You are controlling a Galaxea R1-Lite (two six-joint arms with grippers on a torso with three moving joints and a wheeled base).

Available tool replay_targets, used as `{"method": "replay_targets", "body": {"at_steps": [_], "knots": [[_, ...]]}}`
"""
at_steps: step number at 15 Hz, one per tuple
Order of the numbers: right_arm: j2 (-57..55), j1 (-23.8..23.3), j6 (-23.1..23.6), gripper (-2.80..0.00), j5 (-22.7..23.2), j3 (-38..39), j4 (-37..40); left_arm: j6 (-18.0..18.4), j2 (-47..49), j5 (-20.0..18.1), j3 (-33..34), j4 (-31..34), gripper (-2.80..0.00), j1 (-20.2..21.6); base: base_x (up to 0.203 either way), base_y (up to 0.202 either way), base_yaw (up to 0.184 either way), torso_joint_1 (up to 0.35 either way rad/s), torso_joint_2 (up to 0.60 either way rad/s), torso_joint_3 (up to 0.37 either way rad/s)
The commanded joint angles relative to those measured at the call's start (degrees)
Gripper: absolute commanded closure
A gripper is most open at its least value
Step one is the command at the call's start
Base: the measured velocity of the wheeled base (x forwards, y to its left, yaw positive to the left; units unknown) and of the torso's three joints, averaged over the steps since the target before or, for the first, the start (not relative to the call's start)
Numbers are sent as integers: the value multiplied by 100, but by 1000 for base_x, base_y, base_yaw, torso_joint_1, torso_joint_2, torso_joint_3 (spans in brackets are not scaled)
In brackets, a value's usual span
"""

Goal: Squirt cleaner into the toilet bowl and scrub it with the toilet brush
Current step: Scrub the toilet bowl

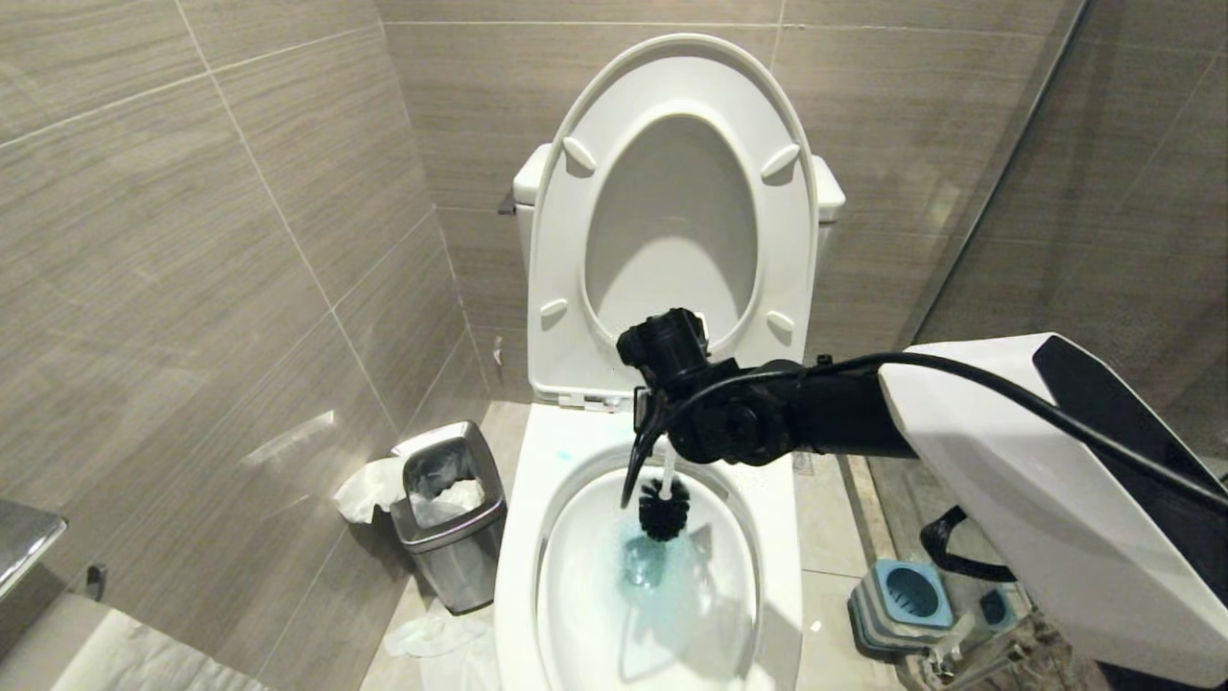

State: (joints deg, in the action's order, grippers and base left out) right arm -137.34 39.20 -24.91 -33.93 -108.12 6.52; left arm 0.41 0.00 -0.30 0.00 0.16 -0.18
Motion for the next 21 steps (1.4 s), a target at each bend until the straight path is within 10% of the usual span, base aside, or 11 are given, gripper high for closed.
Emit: {"method": "replay_targets", "body": {"at_steps": [1,13,21], "knots": [[283,-101,-25,0,-18,307,-14,2,9,-5,0,-1,0,1,0,0,0,0,0,0],[2368,288,-313,0,136,3510,-72,2,9,4,0,-7,0,1,0,0,0,0,0,0],[2156,1630,-600,0,176,3876,-767,2,9,2,0,-3,0,1,0,0,0,0,0,0]]}}
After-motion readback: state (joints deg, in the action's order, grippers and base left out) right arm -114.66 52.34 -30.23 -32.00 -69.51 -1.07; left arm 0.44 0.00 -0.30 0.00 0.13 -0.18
